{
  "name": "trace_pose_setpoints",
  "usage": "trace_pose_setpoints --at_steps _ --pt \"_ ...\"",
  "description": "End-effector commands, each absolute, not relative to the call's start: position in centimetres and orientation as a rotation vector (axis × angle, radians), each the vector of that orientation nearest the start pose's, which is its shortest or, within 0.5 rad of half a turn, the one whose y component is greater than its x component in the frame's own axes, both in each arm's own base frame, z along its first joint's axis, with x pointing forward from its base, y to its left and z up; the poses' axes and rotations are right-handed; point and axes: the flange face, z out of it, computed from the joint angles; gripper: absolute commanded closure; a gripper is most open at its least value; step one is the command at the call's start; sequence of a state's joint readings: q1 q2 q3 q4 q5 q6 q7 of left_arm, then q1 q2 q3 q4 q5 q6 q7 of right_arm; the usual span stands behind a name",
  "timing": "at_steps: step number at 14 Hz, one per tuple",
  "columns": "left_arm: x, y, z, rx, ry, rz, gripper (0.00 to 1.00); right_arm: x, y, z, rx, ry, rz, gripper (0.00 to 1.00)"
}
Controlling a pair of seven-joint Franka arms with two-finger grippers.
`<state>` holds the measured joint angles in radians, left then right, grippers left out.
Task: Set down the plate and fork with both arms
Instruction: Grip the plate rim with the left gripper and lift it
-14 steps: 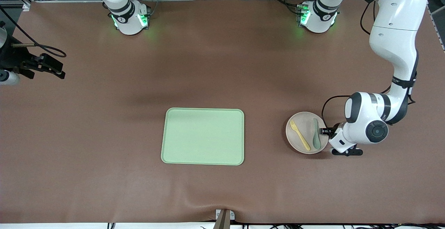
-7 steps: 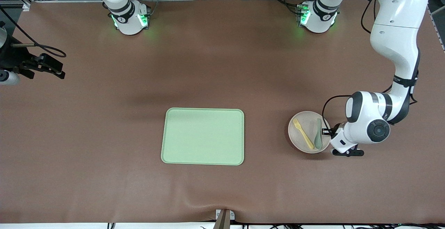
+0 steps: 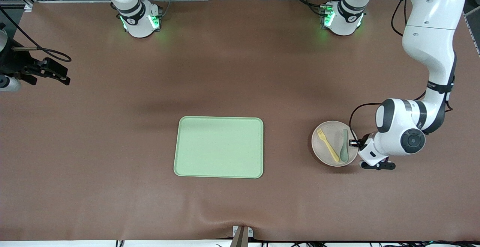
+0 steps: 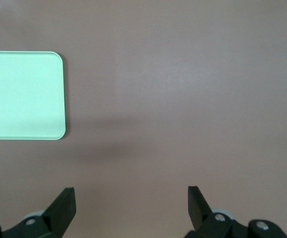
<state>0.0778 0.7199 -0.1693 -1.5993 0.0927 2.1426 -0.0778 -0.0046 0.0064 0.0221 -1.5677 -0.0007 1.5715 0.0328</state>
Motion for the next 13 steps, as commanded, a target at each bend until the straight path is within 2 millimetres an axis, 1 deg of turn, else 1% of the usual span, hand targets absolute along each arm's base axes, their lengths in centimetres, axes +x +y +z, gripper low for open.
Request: trace_pose_setpoints --at_steps 1,7,8,13 --pt "67.5 -4.0 21.5 -3.232 0.049 0.238 1.00 55.3 0.6 62.3 -3.154 0.014 -0.003 0.00" --pt "67.7 -4.4 23.4 -3.352 0.013 0.220 1.00 55.3 0.6 62.3 -3.154 0.017 -0.003 0.00" --pt "67.8 -4.7 23.8 -3.369 0.015 0.212 1.00 55.3 0.6 62.3 -3.154 0.017 -0.003 0.00" --pt "67.8 -6.1 24.4 -3.413 0.018 0.213 1.00 55.3 0.6 62.3 -3.154 0.017 -0.003 0.00"
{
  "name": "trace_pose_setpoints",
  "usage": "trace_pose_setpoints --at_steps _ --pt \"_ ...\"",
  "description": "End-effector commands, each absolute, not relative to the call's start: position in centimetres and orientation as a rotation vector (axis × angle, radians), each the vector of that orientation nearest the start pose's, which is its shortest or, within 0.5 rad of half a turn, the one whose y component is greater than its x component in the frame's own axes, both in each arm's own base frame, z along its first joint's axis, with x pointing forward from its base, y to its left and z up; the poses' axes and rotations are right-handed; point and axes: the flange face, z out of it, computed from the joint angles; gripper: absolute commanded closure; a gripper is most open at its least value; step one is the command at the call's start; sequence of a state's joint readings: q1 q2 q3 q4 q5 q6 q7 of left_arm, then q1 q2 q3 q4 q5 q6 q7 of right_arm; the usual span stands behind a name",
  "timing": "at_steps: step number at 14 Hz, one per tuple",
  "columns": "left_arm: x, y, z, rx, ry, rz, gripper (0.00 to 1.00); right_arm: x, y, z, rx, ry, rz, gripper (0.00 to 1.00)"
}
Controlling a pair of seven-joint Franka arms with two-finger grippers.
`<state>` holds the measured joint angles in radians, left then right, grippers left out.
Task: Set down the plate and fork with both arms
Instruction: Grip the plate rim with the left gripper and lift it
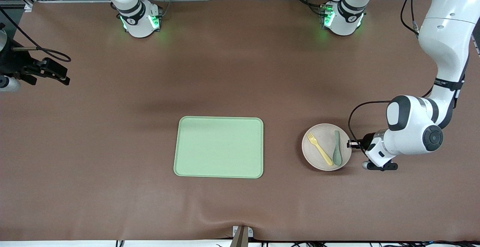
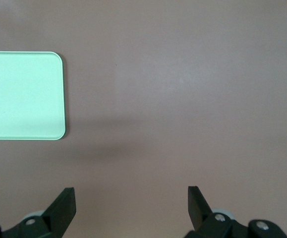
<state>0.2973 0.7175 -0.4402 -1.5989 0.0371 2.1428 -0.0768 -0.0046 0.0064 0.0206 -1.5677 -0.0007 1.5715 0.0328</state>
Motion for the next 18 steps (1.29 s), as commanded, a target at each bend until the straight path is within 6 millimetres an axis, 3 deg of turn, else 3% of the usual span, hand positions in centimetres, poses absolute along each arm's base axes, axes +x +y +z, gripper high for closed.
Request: trace_pose_setpoints --at_steps 1,3,7,9,11,14,16,18 --pt "67.9 -6.9 25.1 -3.431 0.024 0.203 1.00 55.3 0.6 62.3 -3.154 0.017 -0.003 0.00" --pt "68.0 -8.2 26.2 -3.457 0.037 0.186 1.00 55.3 0.6 62.3 -3.154 0.017 -0.003 0.00" --pt "68.5 -13.3 28.9 -3.522 0.124 0.145 1.00 55.3 0.5 62.2 -3.155 0.019 0.000 0.00" --pt "68.2 -18.6 29.9 -3.553 0.203 0.149 1.00 55.3 0.5 62.2 -3.154 0.019 0.000 0.00" --pt "67.2 -25.2 30.7 -3.587 0.230 0.183 1.00 55.3 0.5 62.2 -3.154 0.019 0.000 0.00" --pt "66.1 -35.0 30.9 -3.587 0.098 0.210 1.00 55.3 0.6 62.2 -3.154 0.017 0.000 0.00" --pt "65.0 -39.1 29.6 -3.538 0.073 0.180 1.00 55.3 0.6 62.2 -3.154 0.017 0.000 0.00" --pt "64.5 -40.8 28.4 -3.532 0.077 0.137 1.00 55.3 0.6 62.2 -3.154 0.017 0.000 0.00"
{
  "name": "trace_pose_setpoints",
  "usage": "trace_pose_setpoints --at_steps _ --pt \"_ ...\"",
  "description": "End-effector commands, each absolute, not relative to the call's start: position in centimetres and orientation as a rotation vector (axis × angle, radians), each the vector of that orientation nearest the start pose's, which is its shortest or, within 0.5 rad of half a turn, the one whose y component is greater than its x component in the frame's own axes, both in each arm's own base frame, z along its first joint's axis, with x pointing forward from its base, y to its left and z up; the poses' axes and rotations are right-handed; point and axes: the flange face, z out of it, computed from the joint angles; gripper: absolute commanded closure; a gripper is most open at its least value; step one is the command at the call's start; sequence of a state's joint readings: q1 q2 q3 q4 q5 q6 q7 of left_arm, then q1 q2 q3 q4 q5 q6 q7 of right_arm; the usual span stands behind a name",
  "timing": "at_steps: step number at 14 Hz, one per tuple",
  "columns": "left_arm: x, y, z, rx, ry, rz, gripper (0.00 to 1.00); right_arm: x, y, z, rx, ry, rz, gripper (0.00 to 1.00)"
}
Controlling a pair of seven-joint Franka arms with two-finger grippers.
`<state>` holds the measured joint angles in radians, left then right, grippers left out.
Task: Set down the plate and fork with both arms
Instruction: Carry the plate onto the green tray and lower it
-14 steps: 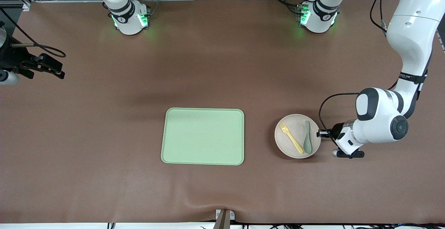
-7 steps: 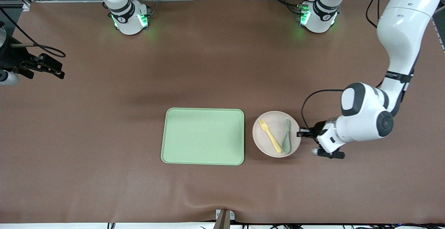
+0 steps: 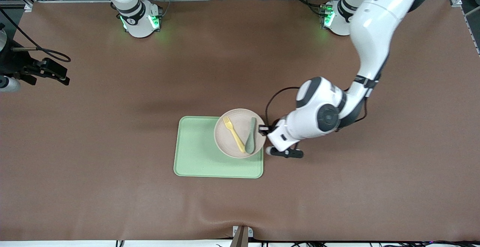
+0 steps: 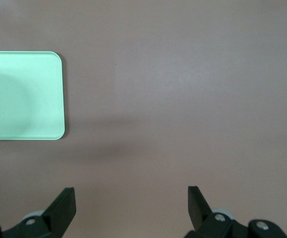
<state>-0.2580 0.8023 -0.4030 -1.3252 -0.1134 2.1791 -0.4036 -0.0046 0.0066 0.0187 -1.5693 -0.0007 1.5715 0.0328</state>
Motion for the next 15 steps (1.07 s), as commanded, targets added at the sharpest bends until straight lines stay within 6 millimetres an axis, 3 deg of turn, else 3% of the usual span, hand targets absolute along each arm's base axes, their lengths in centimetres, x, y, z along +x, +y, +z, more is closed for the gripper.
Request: trace_pose_setpoints --at_steps 1,6,15 --pt "64.1 -41.5 27.7 -3.534 0.077 0.138 1.00 55.3 0.6 62.1 -3.154 0.017 0.002 0.00" --pt "63.7 -43.4 25.3 -3.566 0.044 0.056 1.00 55.4 0.6 62.1 -3.154 0.017 0.002 0.00" --pt "62.9 -44.3 21.8 -3.539 -0.063 0.076 1.00 55.4 0.5 62.0 -3.154 0.019 0.007 0.00"
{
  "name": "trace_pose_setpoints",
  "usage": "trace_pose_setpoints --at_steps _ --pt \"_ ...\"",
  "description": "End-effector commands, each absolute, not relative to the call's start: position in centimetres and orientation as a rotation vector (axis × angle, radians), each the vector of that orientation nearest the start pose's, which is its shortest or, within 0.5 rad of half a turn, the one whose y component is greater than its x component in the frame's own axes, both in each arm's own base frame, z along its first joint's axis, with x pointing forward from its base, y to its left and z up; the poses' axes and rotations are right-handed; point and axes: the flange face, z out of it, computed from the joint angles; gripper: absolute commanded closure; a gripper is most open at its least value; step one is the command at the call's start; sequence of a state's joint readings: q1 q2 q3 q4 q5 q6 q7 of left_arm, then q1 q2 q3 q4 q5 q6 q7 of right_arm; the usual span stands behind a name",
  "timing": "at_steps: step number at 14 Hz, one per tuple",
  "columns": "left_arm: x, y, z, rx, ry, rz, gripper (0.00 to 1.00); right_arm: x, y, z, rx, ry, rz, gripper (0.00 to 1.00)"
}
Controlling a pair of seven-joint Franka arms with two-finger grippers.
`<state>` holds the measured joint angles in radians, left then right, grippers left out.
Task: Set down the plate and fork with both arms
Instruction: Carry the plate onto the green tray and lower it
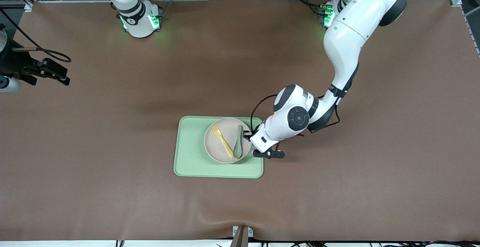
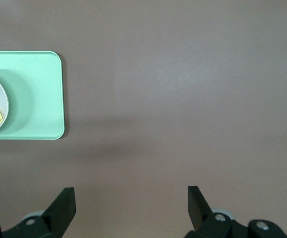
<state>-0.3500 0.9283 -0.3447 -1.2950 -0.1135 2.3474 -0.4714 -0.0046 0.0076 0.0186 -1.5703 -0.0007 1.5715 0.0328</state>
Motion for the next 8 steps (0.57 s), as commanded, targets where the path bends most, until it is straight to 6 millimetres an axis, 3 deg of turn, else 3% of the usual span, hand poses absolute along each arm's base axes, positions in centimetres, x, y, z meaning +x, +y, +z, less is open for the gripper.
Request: trace_pose_setpoints --at_steps 1,8 --pt "62.7 -44.6 21.6 -3.541 -0.064 0.069 1.00 55.4 0.5 62.0 -3.154 0.019 0.007 0.00" --pt "62.0 -45.2 19.8 -3.530 -0.058 0.096 1.00 55.6 0.5 61.8 -3.154 0.019 0.009 0.00"
